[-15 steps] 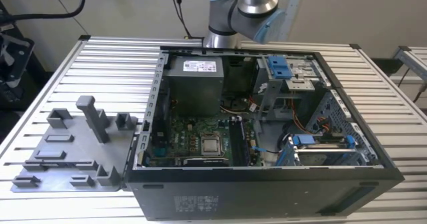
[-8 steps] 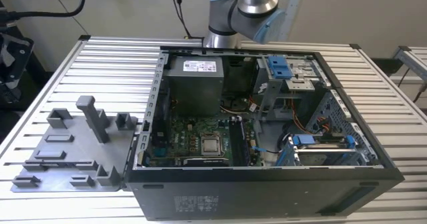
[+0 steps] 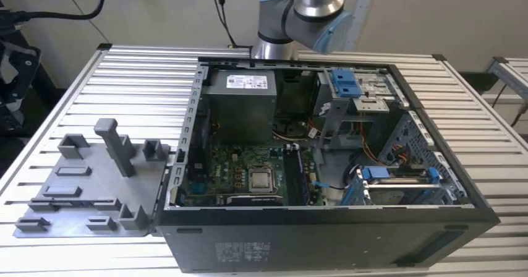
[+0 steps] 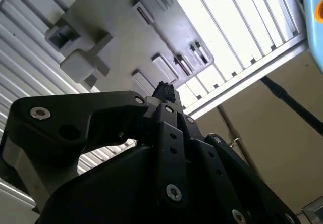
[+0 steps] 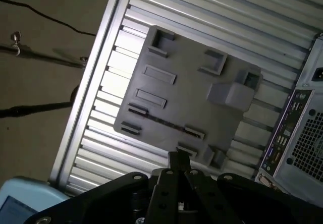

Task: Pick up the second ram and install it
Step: 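Pick up the second ram and move it above second insertion slot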

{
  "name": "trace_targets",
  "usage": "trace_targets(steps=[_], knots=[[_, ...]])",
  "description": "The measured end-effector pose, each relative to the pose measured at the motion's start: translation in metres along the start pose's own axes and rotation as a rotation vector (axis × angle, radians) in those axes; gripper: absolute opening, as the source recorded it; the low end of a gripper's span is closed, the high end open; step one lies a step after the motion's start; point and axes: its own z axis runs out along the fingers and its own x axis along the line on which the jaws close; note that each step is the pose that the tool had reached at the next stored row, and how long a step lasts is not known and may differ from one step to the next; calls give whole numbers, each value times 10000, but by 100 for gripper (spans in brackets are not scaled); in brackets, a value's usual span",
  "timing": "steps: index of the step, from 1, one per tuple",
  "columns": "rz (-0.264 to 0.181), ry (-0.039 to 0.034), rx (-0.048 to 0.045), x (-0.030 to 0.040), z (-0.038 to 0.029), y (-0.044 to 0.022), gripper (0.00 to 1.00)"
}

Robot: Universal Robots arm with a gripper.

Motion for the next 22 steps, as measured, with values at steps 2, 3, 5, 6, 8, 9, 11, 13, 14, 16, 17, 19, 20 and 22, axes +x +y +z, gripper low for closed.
trace_targets(steps=[2,3,5,6,8,9,11,13,14,16,17,19,20,22], knots=[[-241,13,34,0,0,0,11],[-358,21,51,0,0,0,11],[-599,30,70,0,-1,0,11],[-721,32,74,0,-1,0,11],[-1002,33,81,0,-1,0,11],[-1140,34,84,0,-1,0,11],[-1398,37,92,0,0,0,11],[-1681,42,105,0,0,0,11],[-1809,45,113,0,0,0,11],[-2039,51,125,0,0,0,11],[-2152,53,128,0,-1,0,11],[-2391,54,134,0,0,0,11],[-2494,55,137,1,0,1,11],[-2666,59,141,4,-2,3,11]])
